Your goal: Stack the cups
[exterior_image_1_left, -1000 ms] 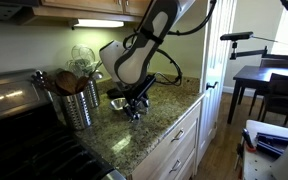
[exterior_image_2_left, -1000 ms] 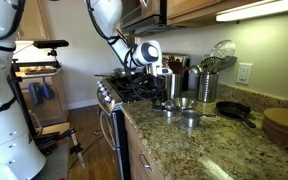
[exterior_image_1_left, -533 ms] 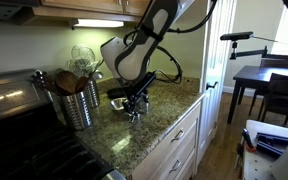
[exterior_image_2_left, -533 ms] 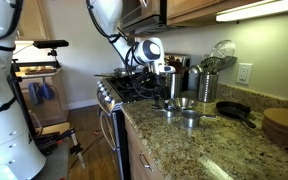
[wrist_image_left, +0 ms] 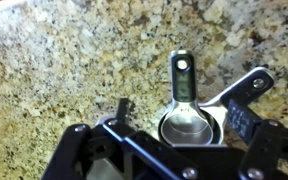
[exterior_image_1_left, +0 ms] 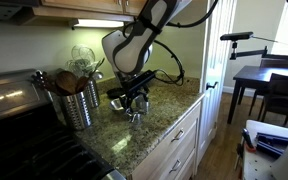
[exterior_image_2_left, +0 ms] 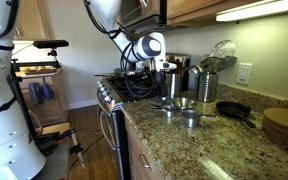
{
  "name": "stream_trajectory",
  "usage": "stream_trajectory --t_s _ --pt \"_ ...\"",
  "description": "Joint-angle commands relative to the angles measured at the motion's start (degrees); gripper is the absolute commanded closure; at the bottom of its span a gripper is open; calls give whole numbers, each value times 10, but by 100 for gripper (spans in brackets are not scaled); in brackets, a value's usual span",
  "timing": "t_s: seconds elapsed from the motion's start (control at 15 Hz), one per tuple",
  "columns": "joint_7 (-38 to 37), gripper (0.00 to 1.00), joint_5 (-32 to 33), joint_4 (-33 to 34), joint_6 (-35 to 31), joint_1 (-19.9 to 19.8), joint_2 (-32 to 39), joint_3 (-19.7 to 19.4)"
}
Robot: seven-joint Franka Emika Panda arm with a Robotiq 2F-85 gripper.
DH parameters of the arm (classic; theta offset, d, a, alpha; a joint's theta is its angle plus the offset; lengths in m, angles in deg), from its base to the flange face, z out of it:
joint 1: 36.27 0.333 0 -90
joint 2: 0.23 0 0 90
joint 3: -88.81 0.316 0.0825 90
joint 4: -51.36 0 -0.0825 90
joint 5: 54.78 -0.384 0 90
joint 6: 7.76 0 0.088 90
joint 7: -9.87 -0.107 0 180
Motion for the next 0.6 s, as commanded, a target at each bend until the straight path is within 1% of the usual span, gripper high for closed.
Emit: stream_trajectory --t_s 0.0,0.27,0.53 --pt "-50 0 -43 -12 16 -1 -30 6" --pt "-93 0 -95 -16 5 -4 -37 12" --pt "-141 0 -122 -18 -9 -4 -31 14"
